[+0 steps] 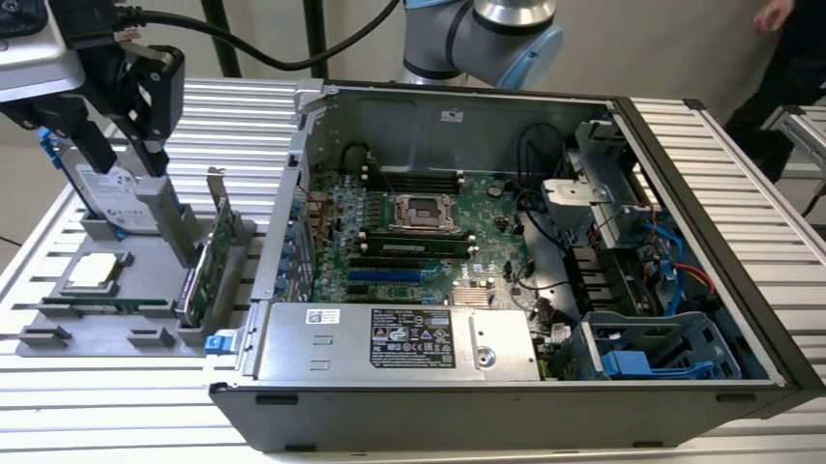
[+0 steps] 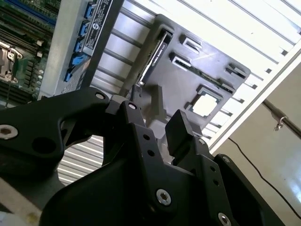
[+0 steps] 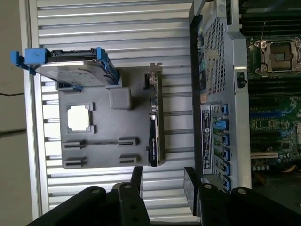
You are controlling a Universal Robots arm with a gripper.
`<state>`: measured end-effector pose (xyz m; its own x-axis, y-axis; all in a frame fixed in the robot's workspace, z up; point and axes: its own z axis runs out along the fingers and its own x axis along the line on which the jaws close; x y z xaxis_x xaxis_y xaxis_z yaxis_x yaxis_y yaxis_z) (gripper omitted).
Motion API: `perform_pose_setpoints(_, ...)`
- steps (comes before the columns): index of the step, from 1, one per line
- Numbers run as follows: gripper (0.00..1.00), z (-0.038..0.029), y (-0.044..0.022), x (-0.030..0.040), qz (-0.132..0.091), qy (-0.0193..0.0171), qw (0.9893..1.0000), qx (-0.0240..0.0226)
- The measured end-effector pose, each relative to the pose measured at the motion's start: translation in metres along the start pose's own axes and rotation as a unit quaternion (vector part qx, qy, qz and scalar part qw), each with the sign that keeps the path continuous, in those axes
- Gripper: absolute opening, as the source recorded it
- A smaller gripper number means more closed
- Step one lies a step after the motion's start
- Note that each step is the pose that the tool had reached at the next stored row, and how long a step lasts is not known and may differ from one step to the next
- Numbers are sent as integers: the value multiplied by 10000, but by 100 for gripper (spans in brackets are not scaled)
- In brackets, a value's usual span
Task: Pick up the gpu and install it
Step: 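Pick up the gpu and move the gpu toward the slot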
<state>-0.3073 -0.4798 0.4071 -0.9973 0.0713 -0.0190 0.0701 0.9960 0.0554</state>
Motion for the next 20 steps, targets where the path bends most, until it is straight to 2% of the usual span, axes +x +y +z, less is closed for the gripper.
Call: perform_pose_setpoints(20,100,75,-4,1,0,0,10000,0)
